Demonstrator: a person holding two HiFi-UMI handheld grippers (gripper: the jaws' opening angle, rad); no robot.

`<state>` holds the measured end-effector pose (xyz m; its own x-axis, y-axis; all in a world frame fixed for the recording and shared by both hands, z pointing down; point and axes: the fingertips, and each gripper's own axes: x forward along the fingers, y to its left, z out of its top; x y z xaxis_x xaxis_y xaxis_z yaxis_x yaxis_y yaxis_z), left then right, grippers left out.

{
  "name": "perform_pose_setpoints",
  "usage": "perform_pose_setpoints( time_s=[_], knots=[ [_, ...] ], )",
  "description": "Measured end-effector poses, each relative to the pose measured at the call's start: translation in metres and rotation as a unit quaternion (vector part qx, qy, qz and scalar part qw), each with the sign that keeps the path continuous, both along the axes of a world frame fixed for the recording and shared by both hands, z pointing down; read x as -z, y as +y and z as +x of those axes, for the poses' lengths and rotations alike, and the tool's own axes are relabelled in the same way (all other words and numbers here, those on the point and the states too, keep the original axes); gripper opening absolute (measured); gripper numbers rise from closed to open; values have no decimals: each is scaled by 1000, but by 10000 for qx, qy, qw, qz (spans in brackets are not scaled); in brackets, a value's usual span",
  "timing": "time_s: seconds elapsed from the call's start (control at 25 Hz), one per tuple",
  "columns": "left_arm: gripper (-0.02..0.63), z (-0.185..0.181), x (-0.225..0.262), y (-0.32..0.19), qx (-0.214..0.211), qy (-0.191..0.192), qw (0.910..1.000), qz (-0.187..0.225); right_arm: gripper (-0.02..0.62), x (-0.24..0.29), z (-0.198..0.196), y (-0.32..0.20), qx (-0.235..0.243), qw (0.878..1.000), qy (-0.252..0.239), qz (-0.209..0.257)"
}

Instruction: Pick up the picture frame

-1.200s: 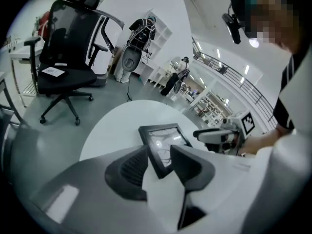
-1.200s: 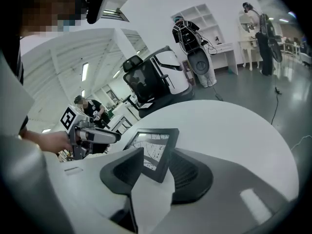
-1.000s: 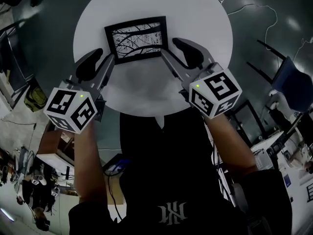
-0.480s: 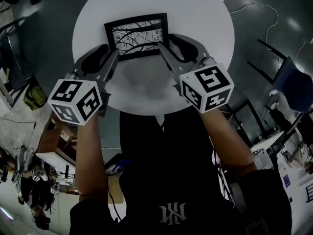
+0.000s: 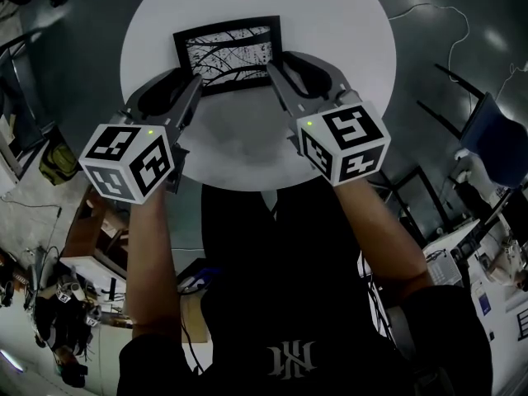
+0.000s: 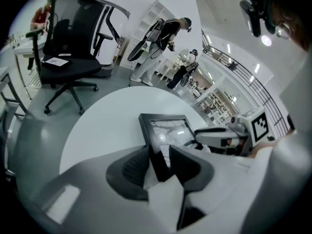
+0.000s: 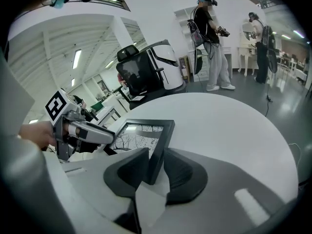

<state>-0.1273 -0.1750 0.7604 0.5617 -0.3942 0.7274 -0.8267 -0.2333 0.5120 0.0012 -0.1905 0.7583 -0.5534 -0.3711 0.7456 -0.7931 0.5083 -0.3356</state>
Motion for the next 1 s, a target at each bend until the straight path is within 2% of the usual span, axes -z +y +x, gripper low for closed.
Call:
perform_pose_setpoints(
  time_s=[0.36, 0.6, 0.84, 1.0],
  knots=[
    [112, -1, -2, -1, 28, -132, 9999, -87, 86, 1, 0, 1, -88, 10000, -33, -1],
    [105, -1, 3, -1, 85, -173, 9998, 15, 84, 8, 0, -1, -122, 9998, -101, 102],
    [104, -3, 28, -4, 131, -221, 9993, 254, 85, 33, -2, -3, -114, 9992, -186, 337],
    [106, -2, 64, -3, 201, -213, 9986, 435, 84, 68, -1, -5, -125, 9982, -224, 539]
  ],
)
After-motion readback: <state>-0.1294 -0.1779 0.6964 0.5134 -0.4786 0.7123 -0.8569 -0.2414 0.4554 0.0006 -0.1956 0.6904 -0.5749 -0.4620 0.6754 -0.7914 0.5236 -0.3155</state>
